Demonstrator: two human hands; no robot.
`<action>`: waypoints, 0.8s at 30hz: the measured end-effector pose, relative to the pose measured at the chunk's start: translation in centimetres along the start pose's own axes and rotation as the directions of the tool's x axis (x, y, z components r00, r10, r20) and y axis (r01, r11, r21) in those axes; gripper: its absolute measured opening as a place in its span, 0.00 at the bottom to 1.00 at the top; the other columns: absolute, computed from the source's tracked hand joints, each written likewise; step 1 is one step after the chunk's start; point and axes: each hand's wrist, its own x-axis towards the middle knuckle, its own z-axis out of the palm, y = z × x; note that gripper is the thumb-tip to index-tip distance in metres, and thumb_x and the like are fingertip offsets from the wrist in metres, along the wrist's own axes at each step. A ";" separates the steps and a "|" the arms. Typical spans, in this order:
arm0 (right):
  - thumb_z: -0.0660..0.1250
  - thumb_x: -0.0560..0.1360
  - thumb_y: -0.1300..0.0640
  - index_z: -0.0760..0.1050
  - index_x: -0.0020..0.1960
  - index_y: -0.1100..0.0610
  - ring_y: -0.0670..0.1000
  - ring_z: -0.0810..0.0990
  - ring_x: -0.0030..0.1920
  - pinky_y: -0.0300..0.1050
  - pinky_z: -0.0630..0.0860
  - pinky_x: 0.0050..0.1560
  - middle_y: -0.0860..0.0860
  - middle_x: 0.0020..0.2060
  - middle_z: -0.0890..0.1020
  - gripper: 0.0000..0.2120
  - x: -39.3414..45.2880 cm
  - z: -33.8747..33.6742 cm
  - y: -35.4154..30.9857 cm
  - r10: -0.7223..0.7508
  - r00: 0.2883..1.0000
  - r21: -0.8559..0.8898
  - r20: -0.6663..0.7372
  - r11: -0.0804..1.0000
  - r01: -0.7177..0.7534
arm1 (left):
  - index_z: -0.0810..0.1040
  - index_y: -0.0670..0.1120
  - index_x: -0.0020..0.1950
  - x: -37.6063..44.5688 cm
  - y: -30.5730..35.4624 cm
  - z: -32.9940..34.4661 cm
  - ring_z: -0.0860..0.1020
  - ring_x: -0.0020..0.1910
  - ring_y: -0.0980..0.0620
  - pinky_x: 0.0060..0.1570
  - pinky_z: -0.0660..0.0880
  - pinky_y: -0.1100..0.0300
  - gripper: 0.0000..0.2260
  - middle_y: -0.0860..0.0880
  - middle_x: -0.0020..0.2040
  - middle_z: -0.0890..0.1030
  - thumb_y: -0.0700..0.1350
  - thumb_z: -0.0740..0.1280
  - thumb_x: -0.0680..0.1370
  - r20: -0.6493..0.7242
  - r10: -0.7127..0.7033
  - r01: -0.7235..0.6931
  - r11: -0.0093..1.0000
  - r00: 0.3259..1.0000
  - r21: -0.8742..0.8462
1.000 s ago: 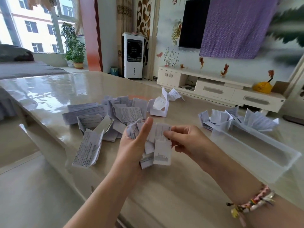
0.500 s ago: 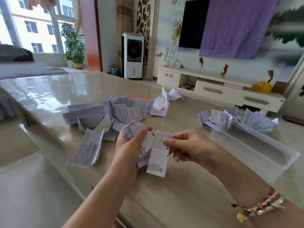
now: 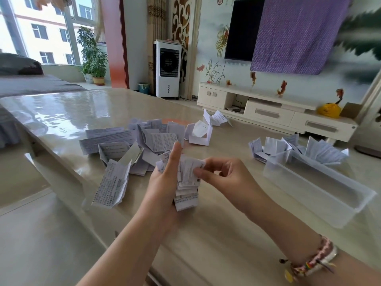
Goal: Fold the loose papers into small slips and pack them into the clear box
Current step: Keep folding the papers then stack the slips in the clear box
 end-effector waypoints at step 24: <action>0.76 0.67 0.57 0.76 0.60 0.49 0.52 0.67 0.55 0.50 0.73 0.53 0.51 0.57 0.73 0.23 6.2 8.3 0.4 -0.480 0.750 -0.705 0.455 0.321 0.633 | 0.81 0.41 0.51 -3.3 8.0 -9.6 0.82 0.32 0.49 0.31 0.80 0.59 0.05 0.45 0.36 0.84 0.39 0.68 0.76 -0.276 0.264 -0.253 0.964 0.924 0.077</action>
